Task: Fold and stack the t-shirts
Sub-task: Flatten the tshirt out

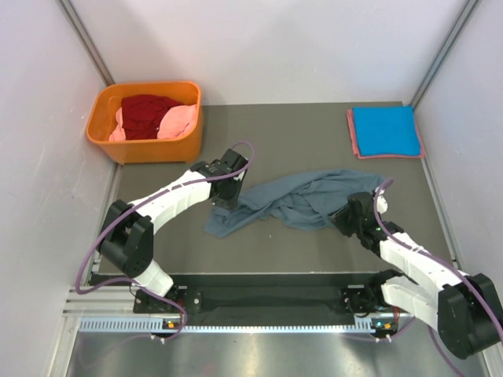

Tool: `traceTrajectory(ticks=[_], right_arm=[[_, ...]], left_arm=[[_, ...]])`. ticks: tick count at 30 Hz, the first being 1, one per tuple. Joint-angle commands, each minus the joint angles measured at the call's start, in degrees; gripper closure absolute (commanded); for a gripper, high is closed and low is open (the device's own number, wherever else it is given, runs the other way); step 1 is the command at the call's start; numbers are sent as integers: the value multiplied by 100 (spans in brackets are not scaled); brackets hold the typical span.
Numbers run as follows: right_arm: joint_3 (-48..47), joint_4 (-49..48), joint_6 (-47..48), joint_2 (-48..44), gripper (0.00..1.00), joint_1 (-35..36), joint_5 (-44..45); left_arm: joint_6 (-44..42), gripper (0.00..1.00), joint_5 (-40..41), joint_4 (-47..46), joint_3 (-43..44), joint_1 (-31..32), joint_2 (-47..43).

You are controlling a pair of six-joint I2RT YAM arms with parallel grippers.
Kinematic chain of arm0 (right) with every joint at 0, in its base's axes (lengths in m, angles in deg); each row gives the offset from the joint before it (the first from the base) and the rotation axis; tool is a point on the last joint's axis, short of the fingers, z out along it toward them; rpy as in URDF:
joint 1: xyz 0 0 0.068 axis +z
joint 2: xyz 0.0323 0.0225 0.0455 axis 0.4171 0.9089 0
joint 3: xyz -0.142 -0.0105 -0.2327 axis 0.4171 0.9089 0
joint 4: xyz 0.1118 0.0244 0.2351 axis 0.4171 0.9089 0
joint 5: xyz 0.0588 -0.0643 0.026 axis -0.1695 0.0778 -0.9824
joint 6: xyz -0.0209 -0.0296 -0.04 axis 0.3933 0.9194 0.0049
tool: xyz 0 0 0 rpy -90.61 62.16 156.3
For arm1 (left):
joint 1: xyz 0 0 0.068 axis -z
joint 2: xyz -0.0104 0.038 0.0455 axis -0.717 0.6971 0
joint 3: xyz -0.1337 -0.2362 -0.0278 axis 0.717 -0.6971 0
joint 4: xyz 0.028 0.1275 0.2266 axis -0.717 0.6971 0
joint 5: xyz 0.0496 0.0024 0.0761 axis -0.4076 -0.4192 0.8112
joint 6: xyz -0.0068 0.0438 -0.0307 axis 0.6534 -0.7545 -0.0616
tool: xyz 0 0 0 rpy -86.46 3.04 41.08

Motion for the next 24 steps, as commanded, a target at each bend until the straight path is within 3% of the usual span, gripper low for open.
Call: traceTrajectory(ticks=[1, 24], right_arm=[[161, -383, -473, 105, 73, 151, -99], [495, -1333, -712, 597, 76, 204, 199]], left_arm=[[-58, 100, 22, -171, -27, -4, -263], [-58, 100, 49, -163, -27, -4, -263]])
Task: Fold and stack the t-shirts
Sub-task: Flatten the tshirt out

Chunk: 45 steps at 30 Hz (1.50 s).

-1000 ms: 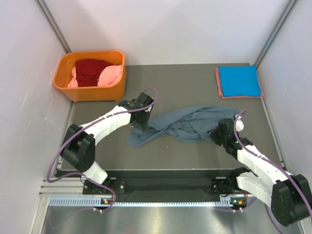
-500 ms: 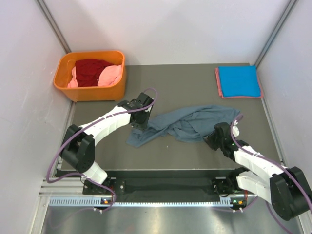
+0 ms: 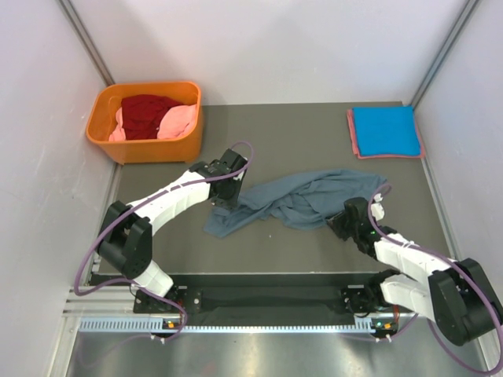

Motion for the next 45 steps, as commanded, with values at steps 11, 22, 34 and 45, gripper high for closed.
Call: traceTrajectory(ticks=[11, 22, 34, 45], right_arm=[[-76, 32, -19, -383, 91, 94, 246], [-374, 674, 745, -1096, 100, -11, 799], [-3599, 2932, 3505, -1472, 100, -2005, 1186], [-4979, 3601, 3875, -1712, 100, -2744, 572]], left_arm=[[-66, 100, 93, -149, -7, 4, -179], [-5, 100, 154, -184, -16, 4, -179], [286, 100, 1077, 667, 1785, -180, -241], [364, 99, 182, 879, 2998, -347, -724]])
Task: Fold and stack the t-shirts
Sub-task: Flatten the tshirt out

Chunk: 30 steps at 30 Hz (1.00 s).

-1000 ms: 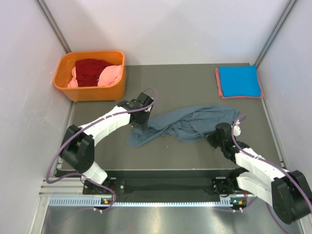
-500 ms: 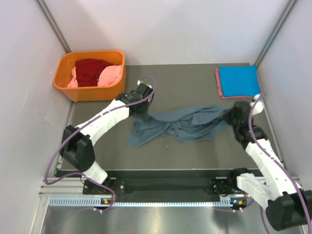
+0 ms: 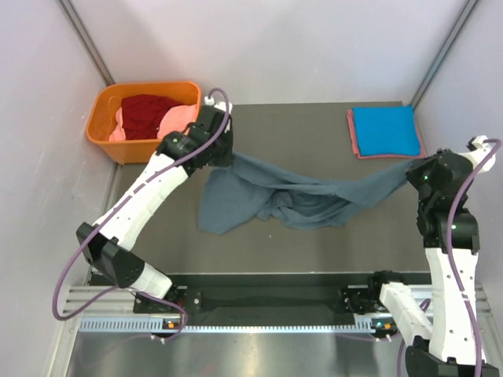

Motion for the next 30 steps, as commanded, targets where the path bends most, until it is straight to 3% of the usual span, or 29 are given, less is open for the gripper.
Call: traceTrajectory(ticks=[1, 4, 8, 15, 20, 23, 25, 26, 28, 30], right_arm=[[-565, 148, 203, 205, 100, -76, -440], [-601, 245, 221, 268, 100, -76, -827], [-153, 306, 431, 40, 100, -85, -820], [59, 420, 774, 4, 100, -137, -381], [313, 211, 845, 48, 100, -216, -450], [515, 69, 792, 109, 100, -234, -679], [629, 16, 766, 171, 100, -234, -801], [665, -45, 731, 180, 100, -234, -898], [744, -98, 696, 198, 100, -234, -1004], [788, -177, 643, 206, 100, -234, -1101]], left_arm=[[128, 99, -422, 24, 539, -107, -259], [146, 100, -967, 147, 304, -107, -197], [163, 100, -1143, 147, -742, -238, -259], [41, 94, -1865, 217, -665, -853, 592], [-267, 90, -2032, 33, 212, -1292, 1761], [-486, 82, -1998, 496, 1538, -1468, 2780], [-487, 76, -1438, 1006, 2877, -1504, 3560], [-435, 73, -512, 1261, 3295, -1504, 3773], [-251, 66, 207, 1860, 3964, -1504, 4048], [-197, 64, 499, 1739, 3653, -1469, 3847]])
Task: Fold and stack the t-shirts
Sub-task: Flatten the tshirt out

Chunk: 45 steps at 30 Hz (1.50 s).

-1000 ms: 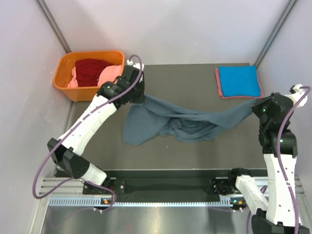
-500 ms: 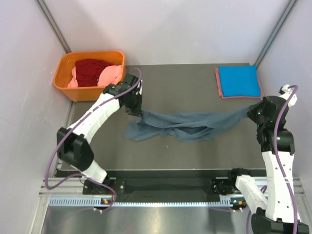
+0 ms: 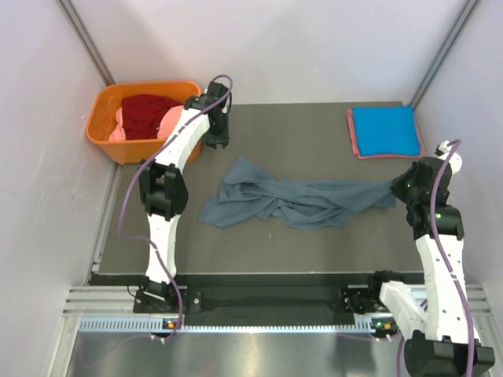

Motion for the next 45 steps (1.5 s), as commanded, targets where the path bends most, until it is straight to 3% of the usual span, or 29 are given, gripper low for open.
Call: traceTrajectory(ticks=[1, 5, 6, 10, 14, 19, 24, 36, 45], right_arm=[[49, -400, -39, -43, 100, -64, -257], [111, -532, -74, 18, 100, -72, -433], [129, -549, -74, 27, 100, -72, -442], [225, -602, -66, 1, 100, -72, -494], [296, -699, -109, -17, 100, -72, -591], [296, -725, -145, -43, 100, -72, -661], [296, -752, -171, -52, 100, -72, -723], [375, -804, -259, -34, 100, -72, -855], [463, -875, -294, -25, 100, -72, -890]], left_arm=[[7, 63, 1031, 352, -509, 41, -720], [-178, 64, -223, -880, -2403, 112, -1830], [-178, 64, -870, -1083, -2693, 112, -2136], [93, 65, -1456, -1734, -3696, 103, -2360], [515, 64, -1658, -1692, -3611, 33, -1938], [1182, 62, -1993, -2376, -3768, -73, -1726], [1631, 63, -1554, -2491, -3786, -134, -1647], [1878, 58, -1422, -3246, -4673, -336, -1639], [1975, 59, -1352, -3449, -4559, -398, -1340]])
